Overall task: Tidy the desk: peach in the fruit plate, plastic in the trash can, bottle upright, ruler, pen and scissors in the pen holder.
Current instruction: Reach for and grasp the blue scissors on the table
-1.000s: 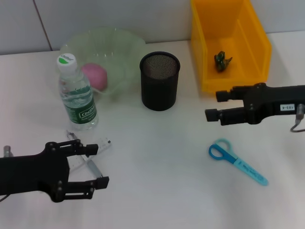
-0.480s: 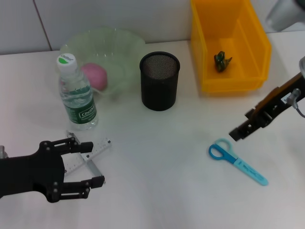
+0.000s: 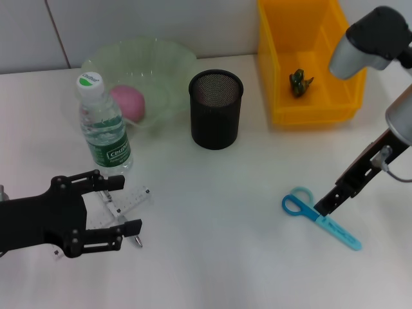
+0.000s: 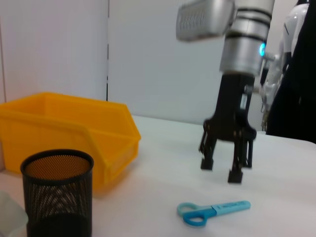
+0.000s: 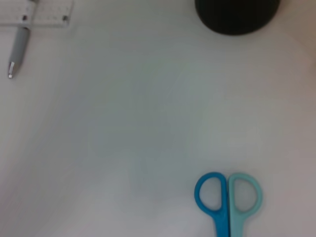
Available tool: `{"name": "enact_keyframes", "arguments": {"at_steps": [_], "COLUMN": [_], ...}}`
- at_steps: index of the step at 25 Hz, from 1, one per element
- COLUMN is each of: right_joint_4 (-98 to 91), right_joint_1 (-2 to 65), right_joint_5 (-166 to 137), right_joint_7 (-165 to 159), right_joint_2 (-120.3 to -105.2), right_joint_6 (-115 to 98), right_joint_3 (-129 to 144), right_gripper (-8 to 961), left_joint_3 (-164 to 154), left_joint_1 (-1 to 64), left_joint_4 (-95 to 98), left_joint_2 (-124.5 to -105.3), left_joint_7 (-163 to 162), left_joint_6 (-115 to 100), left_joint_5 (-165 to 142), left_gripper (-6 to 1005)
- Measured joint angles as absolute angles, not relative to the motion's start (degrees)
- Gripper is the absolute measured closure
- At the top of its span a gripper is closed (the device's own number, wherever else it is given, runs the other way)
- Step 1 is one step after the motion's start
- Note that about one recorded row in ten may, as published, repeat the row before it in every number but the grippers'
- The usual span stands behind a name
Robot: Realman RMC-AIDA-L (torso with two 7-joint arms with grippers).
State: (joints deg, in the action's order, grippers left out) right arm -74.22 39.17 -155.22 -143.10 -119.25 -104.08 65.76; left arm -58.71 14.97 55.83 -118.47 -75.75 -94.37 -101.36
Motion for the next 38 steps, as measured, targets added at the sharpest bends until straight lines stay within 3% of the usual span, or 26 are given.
{"name": "enact_keyframes", "arguments": {"at_steps": [38], "right_joint_4": [-61.0], "right_joint_1": [42.3], "right_joint_5": [-156.9], "right_joint_7": [-145.3], "right_joint_2": [-119.26], "right_joint_6": [-92.3], "right_joint_3": [77.1], "right_gripper": [242], "left_joint_3": [-58.7], "left_joint_1": [15.8], "left_joint_4": [54.4], "left_joint_2": [-118.48], "left_joint_7": [-75.1], "left_joint_6": [-94.1], "left_joint_5": [-100.9], "left_gripper": [186]}}
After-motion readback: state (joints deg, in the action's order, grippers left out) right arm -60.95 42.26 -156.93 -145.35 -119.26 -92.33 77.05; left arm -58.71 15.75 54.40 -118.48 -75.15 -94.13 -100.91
